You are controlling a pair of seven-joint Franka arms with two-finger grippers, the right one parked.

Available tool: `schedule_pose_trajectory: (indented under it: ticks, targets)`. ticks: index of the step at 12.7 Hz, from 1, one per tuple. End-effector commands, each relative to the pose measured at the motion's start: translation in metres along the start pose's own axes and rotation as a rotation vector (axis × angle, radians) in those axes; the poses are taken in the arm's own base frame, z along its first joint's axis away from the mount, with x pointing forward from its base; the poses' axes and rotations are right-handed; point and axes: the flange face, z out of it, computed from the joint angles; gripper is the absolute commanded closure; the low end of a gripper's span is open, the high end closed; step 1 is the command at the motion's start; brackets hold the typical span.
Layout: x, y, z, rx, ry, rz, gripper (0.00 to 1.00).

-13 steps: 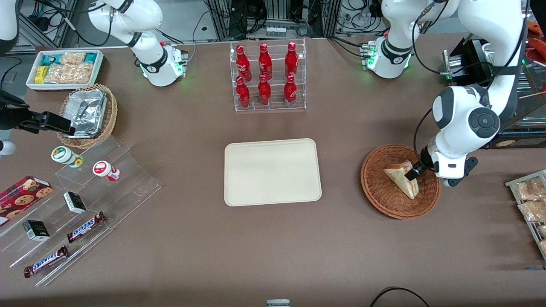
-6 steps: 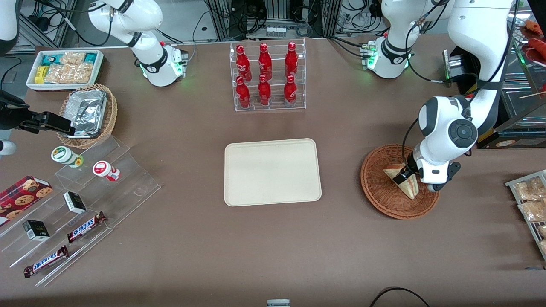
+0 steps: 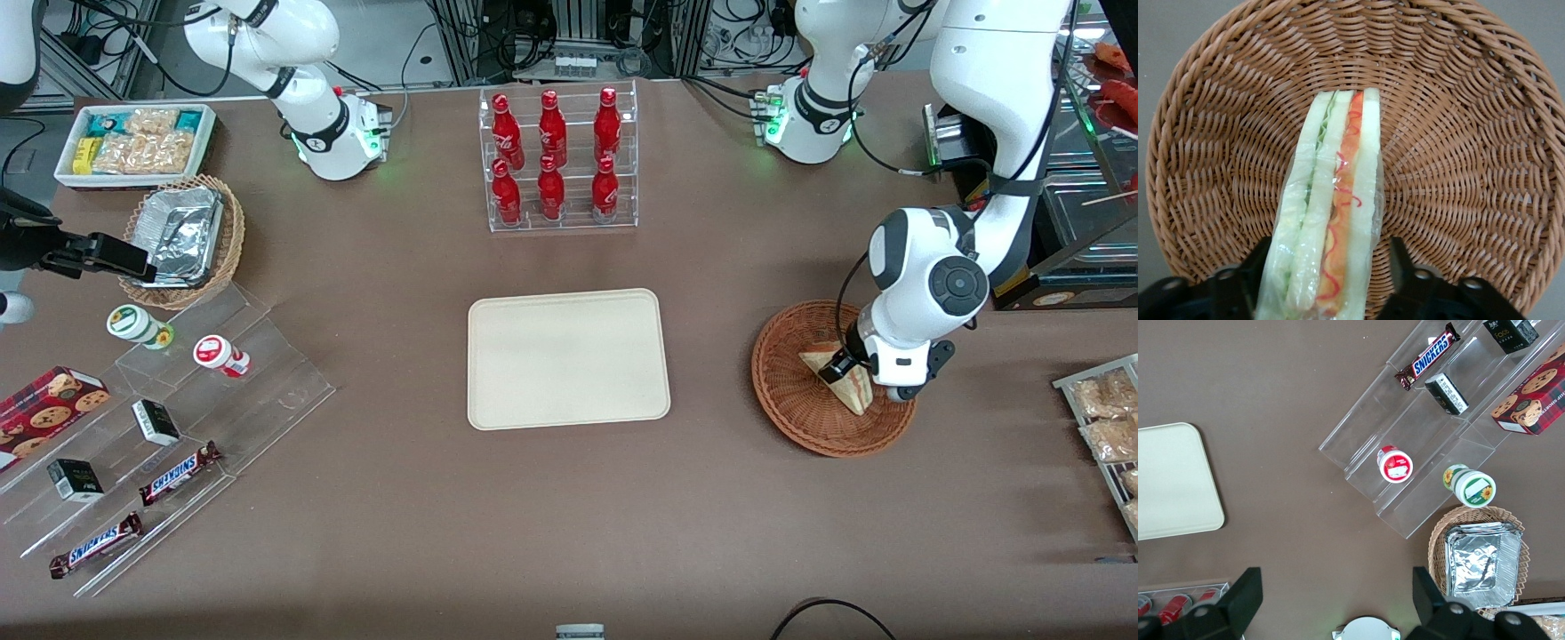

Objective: Place sandwich from basket to tray
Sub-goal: 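Close the left gripper on the sandwich and lift it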

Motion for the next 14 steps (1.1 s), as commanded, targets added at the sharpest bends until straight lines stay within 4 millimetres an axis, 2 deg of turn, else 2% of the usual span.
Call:
schedule_pose_trajectory:
  ticks: [1,3,5,7,8,9,10,12,14]
  targets:
    - [-0.001,0.001,0.002,-0.002,0.001,-0.014,0.93]
    - [-0.002,0.002,-0.001,0.004,0.005,0.004,1.0]
    - [0.002,0.014,-0.022,0.022,0.003,0.031,1.0]
    - [0.002,0.049,-0.066,0.09,-0.03,0.102,1.0]
    - [0.003,0.065,-0.078,0.129,-0.061,0.116,1.0]
    - [-0.007,0.085,-0.094,0.16,-0.081,0.147,1.0]
    - [-0.016,0.098,-0.099,0.177,-0.09,0.165,1.0]
    - [-0.037,0.114,-0.103,0.17,-0.092,0.202,1.0]
    - [-0.07,0.137,-0.106,0.146,-0.1,0.254,1.0]
